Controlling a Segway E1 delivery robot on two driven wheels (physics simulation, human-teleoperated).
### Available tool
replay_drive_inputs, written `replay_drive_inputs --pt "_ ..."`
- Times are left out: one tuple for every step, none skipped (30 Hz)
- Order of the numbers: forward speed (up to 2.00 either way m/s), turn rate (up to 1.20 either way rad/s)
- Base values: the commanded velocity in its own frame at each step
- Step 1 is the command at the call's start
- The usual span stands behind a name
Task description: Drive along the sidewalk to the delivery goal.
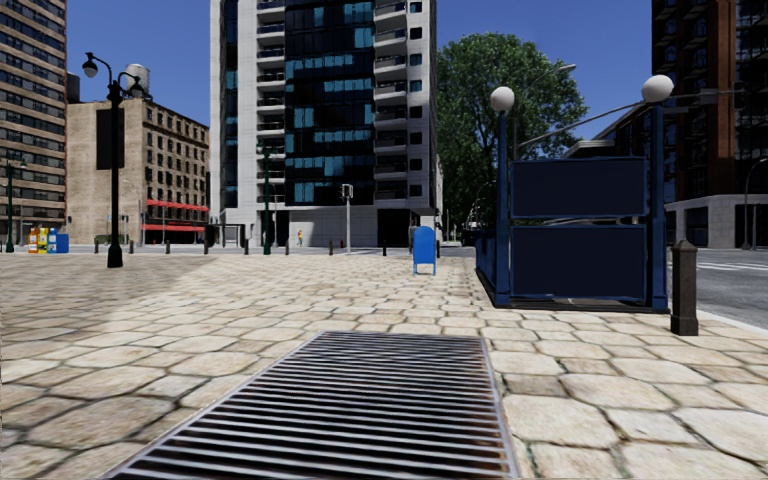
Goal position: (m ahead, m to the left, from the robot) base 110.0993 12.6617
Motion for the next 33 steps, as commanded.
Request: replay_drive_inputs --pt "2.00 0.00" --pt "2.00 0.00" --pt "2.00 0.00" --pt "2.00 0.00" --pt "2.00 0.00" --pt "2.00 0.00" --pt "2.00 0.00" --pt "2.00 0.00" --pt "2.00 0.00" --pt "2.00 0.00" --pt "2.00 0.00" --pt "2.00 0.00" --pt "2.00 0.26" --pt "2.00 0.40" --pt "2.00 0.40" --pt "2.00 0.48" --pt "2.00 0.51" --pt "2.00 0.52" --pt "2.00 0.52" --pt "2.00 0.52" --pt "2.00 0.52" --pt "2.00 0.52" --pt "2.00 0.42" --pt "2.00 0.36" --pt "2.00 0.36" --pt "2.00 0.32" --pt "2.00 0.12" --pt "2.00 0.03" --pt "2.00 0.00" --pt "2.00 0.00" --pt "2.00 0.00" --pt "2.00 0.00" --pt "2.00 0.00"
